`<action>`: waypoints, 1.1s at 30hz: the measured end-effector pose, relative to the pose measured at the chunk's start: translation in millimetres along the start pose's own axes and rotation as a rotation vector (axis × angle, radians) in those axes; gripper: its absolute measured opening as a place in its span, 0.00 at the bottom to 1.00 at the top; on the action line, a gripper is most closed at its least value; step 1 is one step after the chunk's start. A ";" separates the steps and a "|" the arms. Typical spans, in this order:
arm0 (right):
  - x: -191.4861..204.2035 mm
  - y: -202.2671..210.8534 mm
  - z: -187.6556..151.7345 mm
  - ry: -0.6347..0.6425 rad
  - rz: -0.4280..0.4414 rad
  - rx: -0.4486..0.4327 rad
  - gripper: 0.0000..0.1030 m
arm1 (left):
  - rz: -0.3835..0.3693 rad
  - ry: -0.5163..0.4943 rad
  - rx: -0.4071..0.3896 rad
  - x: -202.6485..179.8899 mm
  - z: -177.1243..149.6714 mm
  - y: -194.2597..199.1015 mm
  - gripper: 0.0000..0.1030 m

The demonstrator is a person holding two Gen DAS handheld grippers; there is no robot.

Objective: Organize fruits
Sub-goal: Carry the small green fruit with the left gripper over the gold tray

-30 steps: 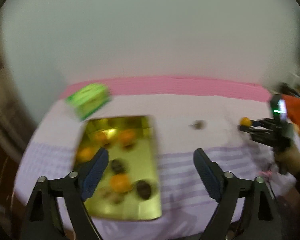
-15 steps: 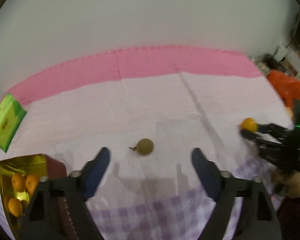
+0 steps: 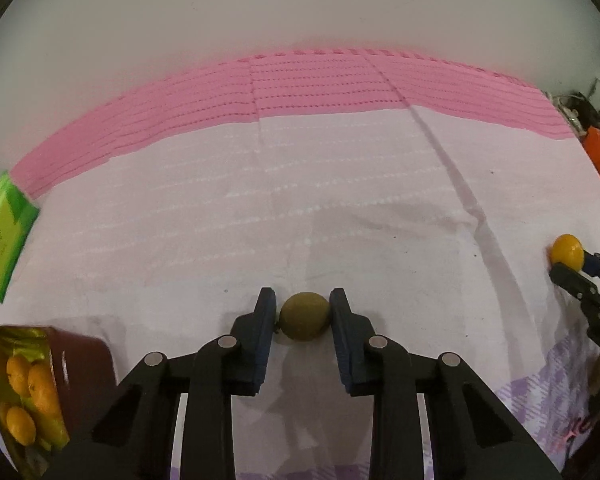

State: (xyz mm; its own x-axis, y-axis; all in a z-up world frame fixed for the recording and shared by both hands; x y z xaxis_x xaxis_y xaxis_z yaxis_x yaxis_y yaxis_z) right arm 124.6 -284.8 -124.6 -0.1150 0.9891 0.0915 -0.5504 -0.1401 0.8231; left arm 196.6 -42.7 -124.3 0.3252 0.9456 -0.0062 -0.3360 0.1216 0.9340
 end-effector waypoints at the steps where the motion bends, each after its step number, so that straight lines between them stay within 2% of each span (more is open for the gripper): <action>1: 0.8 0.1 0.6 0.001 -0.002 0.001 0.36 | -0.008 0.003 -0.008 1.9 -4.1 1.2 0.28; 7: 1.0 -0.1 1.0 0.002 -0.005 0.003 0.36 | -0.090 0.055 -0.069 -6.3 -28.1 46.5 0.28; 12: 2.3 0.0 1.1 0.008 -0.014 0.004 0.36 | -0.083 0.089 -0.117 -14.8 -59.0 93.4 0.28; 18: 5.7 -1.1 0.9 0.019 -0.035 0.008 0.36 | -0.030 0.137 -0.149 -10.7 -91.2 130.6 0.28; 24: 10.1 -1.6 0.1 0.034 -0.064 0.012 0.36 | 0.045 0.177 -0.166 16.6 -119.1 146.6 0.28; 27: 10.1 -1.7 0.0 0.034 -0.065 0.012 0.36 | 0.105 0.182 -0.182 29.5 -126.3 149.7 0.28; 33: 12.5 -1.6 -0.5 0.038 -0.079 0.013 0.36 | 0.125 0.236 -0.199 59.9 -132.0 153.2 0.28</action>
State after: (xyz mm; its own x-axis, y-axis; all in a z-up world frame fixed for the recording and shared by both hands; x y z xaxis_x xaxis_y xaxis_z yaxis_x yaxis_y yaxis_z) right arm 123.5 -272.3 -125.1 -0.1028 0.9947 0.0045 -0.5480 -0.0604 0.8343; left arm 48.0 72.4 -28.7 0.0644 0.9979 -0.0005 -0.5343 0.0349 0.8446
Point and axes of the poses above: each gripper's, at about its wrist camera, not at the fingertips, and y roughly against the way its jaws point, x to its left, z to its top, the point moved 4 cm from there along -y, roughly the way its jaws point, and after that the axes turned 7 degrees about x, right-handed, at the moved point
